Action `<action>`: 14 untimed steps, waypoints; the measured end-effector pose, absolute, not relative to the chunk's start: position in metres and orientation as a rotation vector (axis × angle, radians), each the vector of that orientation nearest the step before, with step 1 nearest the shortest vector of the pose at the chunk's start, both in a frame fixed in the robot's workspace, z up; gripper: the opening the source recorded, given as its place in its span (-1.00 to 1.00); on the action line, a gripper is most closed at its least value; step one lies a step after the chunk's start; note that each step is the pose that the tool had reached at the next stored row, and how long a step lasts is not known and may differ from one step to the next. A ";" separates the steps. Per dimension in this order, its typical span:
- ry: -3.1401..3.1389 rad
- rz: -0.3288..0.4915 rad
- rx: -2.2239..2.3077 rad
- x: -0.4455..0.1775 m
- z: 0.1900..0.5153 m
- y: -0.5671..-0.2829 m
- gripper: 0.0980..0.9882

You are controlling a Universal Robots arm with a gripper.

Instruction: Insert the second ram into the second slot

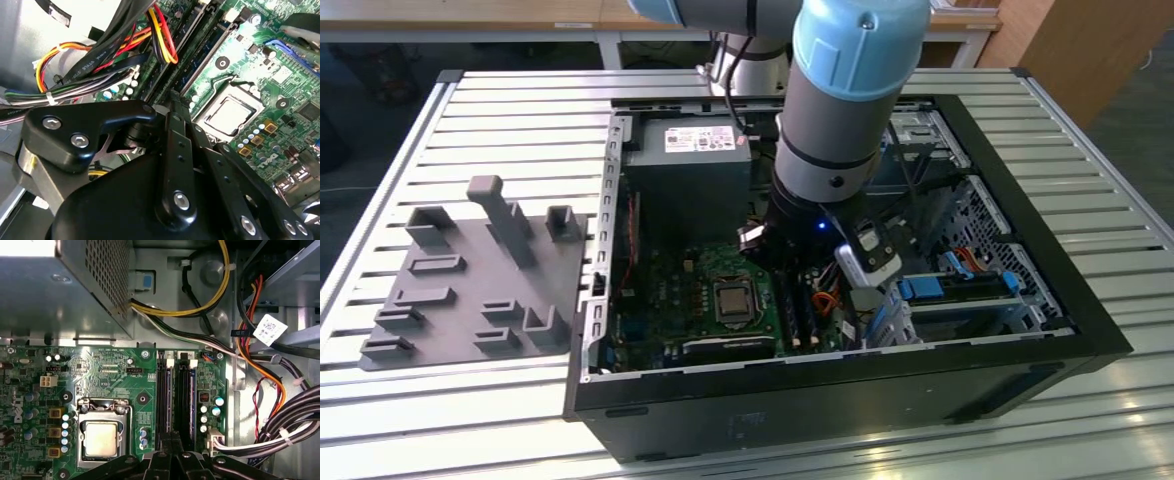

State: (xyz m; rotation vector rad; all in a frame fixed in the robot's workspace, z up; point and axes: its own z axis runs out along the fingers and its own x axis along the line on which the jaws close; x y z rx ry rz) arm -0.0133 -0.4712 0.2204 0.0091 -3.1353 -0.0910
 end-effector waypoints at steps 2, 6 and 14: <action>-3.135 -0.088 0.009 -0.013 0.226 -0.471 -0.98; -3.135 -0.087 0.009 -0.013 0.231 -0.472 -0.98; -3.135 -0.088 0.009 -0.014 0.240 -0.471 -0.98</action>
